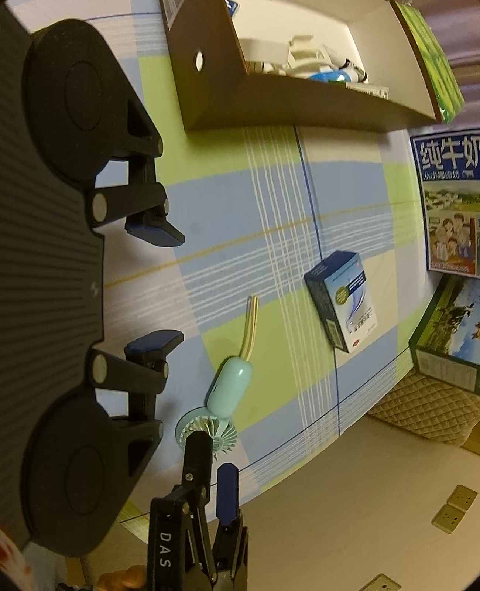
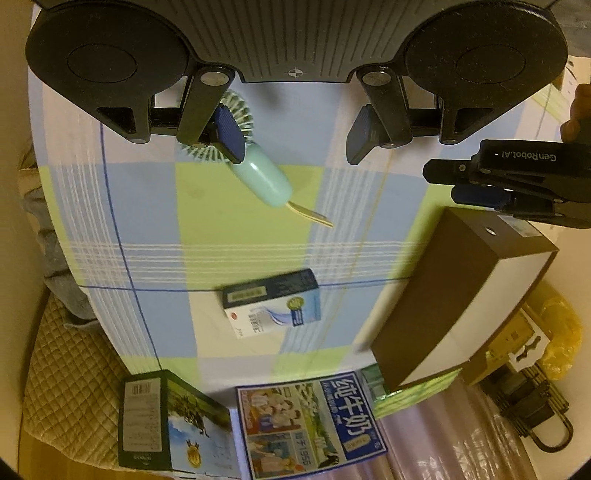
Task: Organize rigid objects
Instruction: 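Grasp the mint-green fan with the right tool while the left tool grasps the white-blue medicine box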
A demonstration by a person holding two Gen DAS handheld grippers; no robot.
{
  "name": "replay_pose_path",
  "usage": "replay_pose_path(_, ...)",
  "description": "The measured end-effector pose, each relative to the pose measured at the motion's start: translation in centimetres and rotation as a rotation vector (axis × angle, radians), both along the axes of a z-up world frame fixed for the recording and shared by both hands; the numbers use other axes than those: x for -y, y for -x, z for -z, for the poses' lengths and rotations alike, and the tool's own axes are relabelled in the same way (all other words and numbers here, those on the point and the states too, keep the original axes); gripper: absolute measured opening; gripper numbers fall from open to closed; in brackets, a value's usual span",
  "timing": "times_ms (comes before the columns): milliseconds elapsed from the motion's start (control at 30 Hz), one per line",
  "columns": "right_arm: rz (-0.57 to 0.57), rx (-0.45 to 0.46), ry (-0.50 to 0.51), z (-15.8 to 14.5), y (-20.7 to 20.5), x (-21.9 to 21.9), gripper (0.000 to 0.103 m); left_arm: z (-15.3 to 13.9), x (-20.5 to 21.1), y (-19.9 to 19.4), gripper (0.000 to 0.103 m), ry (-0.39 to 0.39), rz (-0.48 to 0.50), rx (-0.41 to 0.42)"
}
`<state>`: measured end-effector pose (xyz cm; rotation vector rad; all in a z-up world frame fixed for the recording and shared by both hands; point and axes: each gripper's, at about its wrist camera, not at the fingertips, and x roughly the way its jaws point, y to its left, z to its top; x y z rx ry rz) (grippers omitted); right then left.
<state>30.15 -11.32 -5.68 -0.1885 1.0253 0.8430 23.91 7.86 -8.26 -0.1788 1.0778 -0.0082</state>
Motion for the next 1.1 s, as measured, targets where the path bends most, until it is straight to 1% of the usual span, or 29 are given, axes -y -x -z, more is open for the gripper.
replay_pose_path(167, -0.042, 0.032, 0.037, 1.4, -1.1, -0.3, 0.057, 1.0, 0.5, -0.9, 0.045, -0.004, 0.006, -0.02)
replay_pose_path(233, -0.076, 0.059, 0.061, 2.3, -1.5, -0.7, 0.055, 1.4, 0.6, -1.2, 0.045, -0.004, 0.001, -0.03)
replay_pose_path(300, -0.113, 0.08, 0.094, 3.2, -1.9, -1.0, 0.049, 1.9, 0.7, -1.5, 0.045, -0.006, -0.005, -0.037)
replay_pose_path(400, -0.169, 0.11, 0.132, 4.6, -2.5, -1.5, 0.044, 2.4, 0.6, -1.8, 0.045, -0.011, -0.014, -0.046)
replay_pose_path(467, -0.209, 0.136, 0.137, 5.1, -2.7, -1.7, 0.043, 2.8, 0.5, -2.1, 0.045, -0.016, -0.023, -0.053)
replay_pose_path(633, -0.286, 0.146, 0.167, 6.4, -3.1, -2.9, 0.041, 3.6, 0.4, -2.8, 0.045, -0.024, -0.042, -0.066)
replay_pose_path(700, -0.317, 0.155, 0.185, 7.0, -3.1, -3.3, 0.035, 3.8, 0.4, -3.1, 0.045, -0.023, -0.046, -0.069)
replay_pose_path(800, -0.351, 0.167, 0.195, 7.6, -3.1, -3.7, 0.033, 4.0, 0.6, -3.4, 0.045, -0.023, -0.047, -0.074)
replay_pose_path(967, -0.34, 0.156, 0.176, 7.8, -3.8, -3.3, 0.032, 4.4, 0.7, -3.9, 0.045, -0.024, -0.044, -0.077)
replay_pose_path(1033, -0.297, 0.168, 0.184, 7.7, -4.3, -3.1, 0.032, 4.4, 0.7, -4.1, 0.045, -0.027, -0.043, -0.079)
replay_pose_path(1100, -0.232, 0.161, 0.181, 7.6, -5.4, -2.5, 0.031, 4.5, 0.7, -4.4, 0.045, -0.029, -0.04, -0.08)
